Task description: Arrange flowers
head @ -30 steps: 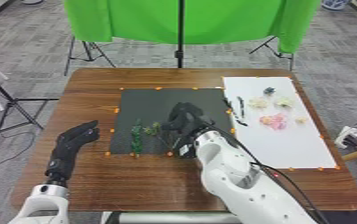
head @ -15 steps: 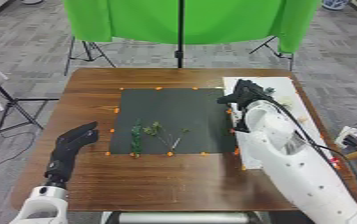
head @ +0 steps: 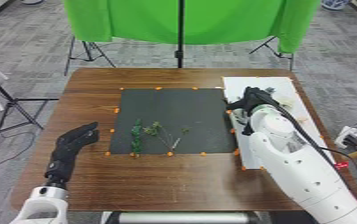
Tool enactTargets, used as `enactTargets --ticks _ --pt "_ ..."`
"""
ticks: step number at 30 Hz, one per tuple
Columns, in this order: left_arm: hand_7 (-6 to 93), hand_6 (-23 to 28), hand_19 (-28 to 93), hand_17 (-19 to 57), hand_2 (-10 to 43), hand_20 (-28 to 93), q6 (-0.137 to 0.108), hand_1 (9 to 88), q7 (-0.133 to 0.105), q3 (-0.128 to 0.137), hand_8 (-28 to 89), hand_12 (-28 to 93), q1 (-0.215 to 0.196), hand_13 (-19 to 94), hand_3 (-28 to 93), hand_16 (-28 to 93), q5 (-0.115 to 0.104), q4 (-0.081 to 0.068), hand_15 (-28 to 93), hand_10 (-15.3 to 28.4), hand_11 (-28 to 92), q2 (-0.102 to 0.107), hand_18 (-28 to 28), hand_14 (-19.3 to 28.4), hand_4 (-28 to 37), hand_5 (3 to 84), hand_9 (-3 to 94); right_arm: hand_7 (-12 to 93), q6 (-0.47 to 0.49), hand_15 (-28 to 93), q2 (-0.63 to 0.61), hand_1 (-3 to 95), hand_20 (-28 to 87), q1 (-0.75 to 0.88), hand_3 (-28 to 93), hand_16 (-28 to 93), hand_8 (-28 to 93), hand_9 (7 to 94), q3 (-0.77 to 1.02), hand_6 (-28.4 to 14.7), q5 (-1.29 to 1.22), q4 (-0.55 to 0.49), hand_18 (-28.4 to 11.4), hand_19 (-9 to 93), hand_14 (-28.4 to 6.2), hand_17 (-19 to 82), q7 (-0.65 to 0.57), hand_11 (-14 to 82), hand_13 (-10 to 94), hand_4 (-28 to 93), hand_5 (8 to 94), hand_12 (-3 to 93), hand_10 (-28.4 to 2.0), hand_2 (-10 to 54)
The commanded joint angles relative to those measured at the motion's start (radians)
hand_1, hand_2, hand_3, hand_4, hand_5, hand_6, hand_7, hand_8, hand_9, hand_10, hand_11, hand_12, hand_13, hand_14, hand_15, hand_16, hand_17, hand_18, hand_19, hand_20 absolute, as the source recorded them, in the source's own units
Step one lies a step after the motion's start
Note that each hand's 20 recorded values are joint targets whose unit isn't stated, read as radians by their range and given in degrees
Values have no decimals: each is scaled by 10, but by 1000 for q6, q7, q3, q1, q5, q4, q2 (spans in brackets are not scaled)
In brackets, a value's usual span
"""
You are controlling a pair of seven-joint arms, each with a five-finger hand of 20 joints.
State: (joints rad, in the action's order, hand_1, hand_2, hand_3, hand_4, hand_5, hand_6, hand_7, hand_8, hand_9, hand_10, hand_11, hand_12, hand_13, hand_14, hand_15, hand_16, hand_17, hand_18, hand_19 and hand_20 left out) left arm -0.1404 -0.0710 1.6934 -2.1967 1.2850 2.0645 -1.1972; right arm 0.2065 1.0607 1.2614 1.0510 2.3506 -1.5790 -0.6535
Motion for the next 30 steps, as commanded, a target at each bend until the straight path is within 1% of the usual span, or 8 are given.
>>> enactTargets --ticks 1,9,11,13,14,15,22,30 --pt "120 49 172 17 -40 221 9 289 14 0 -62 121 -12 309 660 -16 7 -1 330 135 214 -11 146 185 -204 449 428 126 29 588 9 297 398 42 549 279 -55 885 -36 -82 70 28 -58 932 -23 735 9 418 937 -270 743 260 -136 -95" --pt "120 49 173 16 -45 221 17 290 19 -4 -62 121 -5 309 662 -16 15 -5 332 135 214 -16 146 185 -201 449 429 286 19 647 17 409 498 56 638 265 -43 900 -127 -43 182 77 -75 932 -17 743 62 464 937 -251 795 261 -111 -95" --pt "119 49 173 16 -46 221 17 291 17 -4 -62 122 -9 309 661 -17 14 -4 332 135 215 -17 146 185 -201 449 428 286 9 656 22 444 520 61 599 262 101 902 -137 -40 182 85 -78 932 -17 743 58 471 937 -211 796 260 -110 -95" --pt "119 49 172 16 -46 220 18 292 16 -5 -62 121 -10 308 661 -17 14 -4 330 135 214 -17 146 185 -201 449 428 297 5 671 29 710 538 63 0 256 217 911 -129 -33 138 86 -80 932 -17 746 41 472 937 231 802 258 -110 -95" --pt "119 49 172 16 -47 221 15 292 16 -4 -62 121 -12 308 662 -17 14 -3 330 135 214 -18 146 184 -200 449 428 304 -13 676 29 790 544 63 -186 253 234 915 -130 -31 128 89 -80 932 -18 750 39 473 937 384 808 257 -109 -95" --pt "119 49 173 16 -46 221 13 292 15 -4 -62 121 -16 308 661 -17 14 -1 330 135 214 -17 146 184 -200 449 428 317 -15 683 30 827 550 65 -249 249 238 923 -122 -28 126 88 -82 932 -18 753 41 471 937 477 815 257 -108 -95" --pt "119 49 173 16 -46 221 12 295 9 0 -62 121 -26 308 658 -16 8 0 331 136 214 -19 146 184 -202 448 427 351 -145 707 25 859 582 77 -281 242 243 932 -59 -36 69 34 -93 932 -22 761 46 486 937 610 817 257 -102 -95" --pt "116 51 172 16 -44 220 16 296 0 0 -62 121 -36 308 655 -16 5 1 331 137 213 -21 146 184 -202 449 427 369 -283 722 36 858 610 149 -282 239 246 929 12 -52 -61 -151 -99 932 -18 767 53 508 937 652 815 251 -98 -95"
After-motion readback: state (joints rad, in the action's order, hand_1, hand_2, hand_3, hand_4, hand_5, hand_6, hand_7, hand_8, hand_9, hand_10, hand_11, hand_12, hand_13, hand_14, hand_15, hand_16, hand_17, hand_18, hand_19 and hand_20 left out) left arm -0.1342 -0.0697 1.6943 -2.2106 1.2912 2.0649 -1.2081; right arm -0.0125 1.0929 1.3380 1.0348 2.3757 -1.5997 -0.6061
